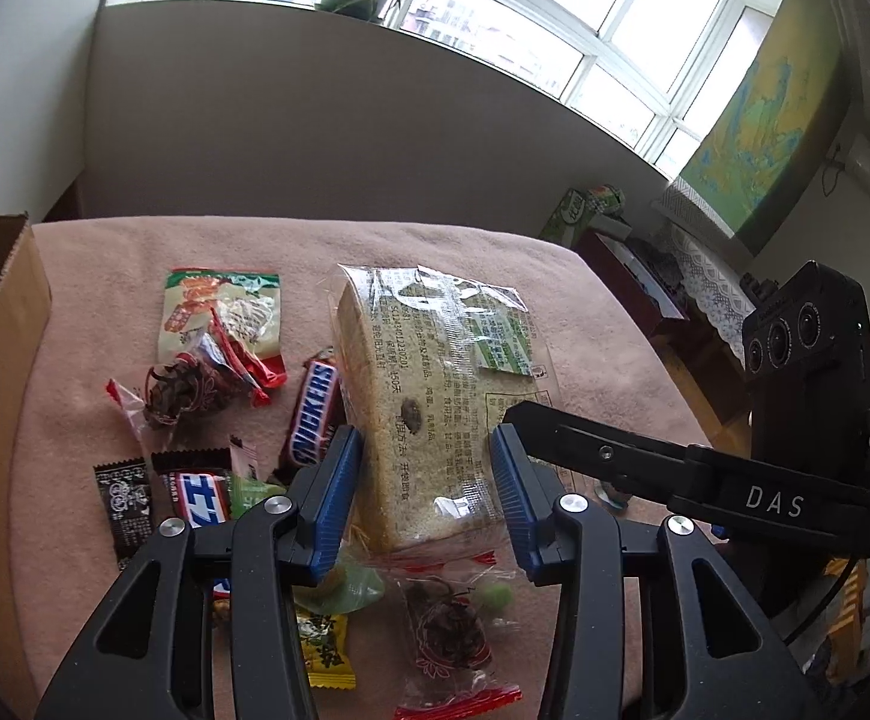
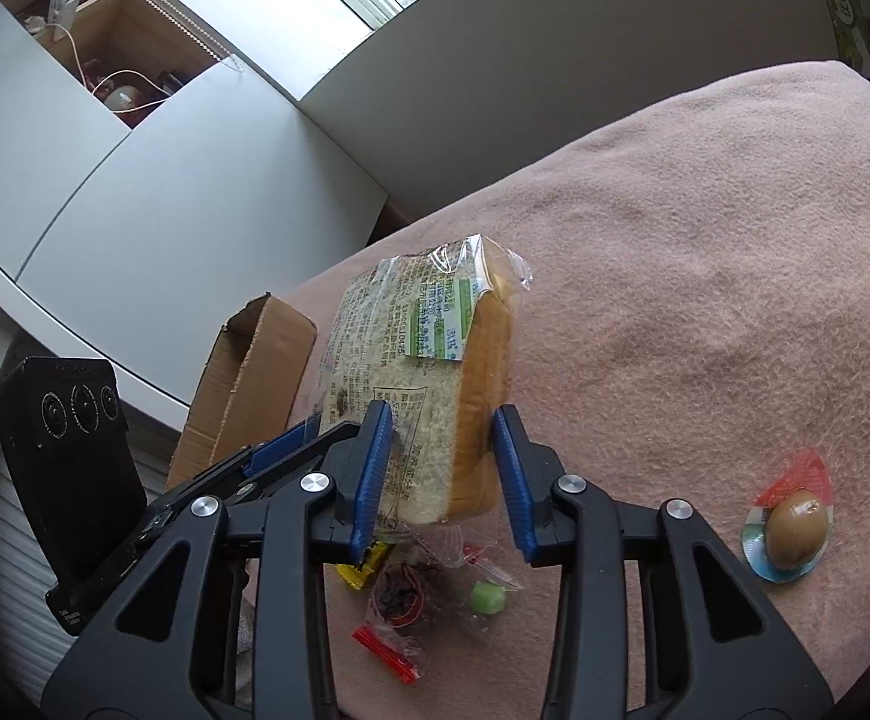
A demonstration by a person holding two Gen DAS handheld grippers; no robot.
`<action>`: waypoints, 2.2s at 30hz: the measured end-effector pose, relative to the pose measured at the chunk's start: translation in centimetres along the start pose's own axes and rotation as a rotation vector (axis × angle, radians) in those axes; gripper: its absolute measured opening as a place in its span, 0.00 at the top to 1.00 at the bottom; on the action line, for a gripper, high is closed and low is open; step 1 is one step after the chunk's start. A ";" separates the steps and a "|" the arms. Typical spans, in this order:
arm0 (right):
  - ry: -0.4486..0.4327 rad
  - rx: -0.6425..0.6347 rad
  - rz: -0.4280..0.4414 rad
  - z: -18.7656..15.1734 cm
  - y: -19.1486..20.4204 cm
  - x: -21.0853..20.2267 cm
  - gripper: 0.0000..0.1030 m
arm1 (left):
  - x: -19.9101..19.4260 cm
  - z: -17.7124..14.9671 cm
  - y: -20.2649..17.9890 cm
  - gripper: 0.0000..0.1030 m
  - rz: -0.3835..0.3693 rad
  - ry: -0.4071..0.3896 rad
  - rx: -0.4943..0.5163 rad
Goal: Organize snacks
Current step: 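Carry the bread loaf into the cardboard box and open the left gripper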
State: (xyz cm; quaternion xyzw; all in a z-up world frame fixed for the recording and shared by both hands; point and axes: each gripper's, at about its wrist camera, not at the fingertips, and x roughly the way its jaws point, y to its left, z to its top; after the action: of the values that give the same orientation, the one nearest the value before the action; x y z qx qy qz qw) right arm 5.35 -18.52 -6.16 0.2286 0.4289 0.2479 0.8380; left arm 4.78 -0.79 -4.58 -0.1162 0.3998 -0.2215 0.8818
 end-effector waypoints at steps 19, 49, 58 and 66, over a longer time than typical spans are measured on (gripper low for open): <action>0.022 -0.241 0.071 -0.2 13.1 4.3 0.64 | -9.2 -1.0 6.7 0.59 0.098 -0.206 -0.079; 0.033 -0.452 0.003 -2.0 21.8 11.2 0.43 | -15.0 -3.4 15.4 0.59 0.349 -0.317 -0.185; -0.070 -0.410 -0.113 0.0 17.2 5.8 0.38 | -13.1 -2.9 11.7 0.59 0.296 -0.283 -0.120; -0.148 -0.384 -0.204 0.7 11.9 1.1 0.22 | -9.9 -2.3 8.1 0.59 0.233 -0.223 -0.064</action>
State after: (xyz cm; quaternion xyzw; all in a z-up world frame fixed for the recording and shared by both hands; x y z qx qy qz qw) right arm 3.89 -8.74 0.63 0.0379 0.3320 0.2212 0.9162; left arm -0.33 10.98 -2.71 -0.1209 0.3170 -0.0906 0.9363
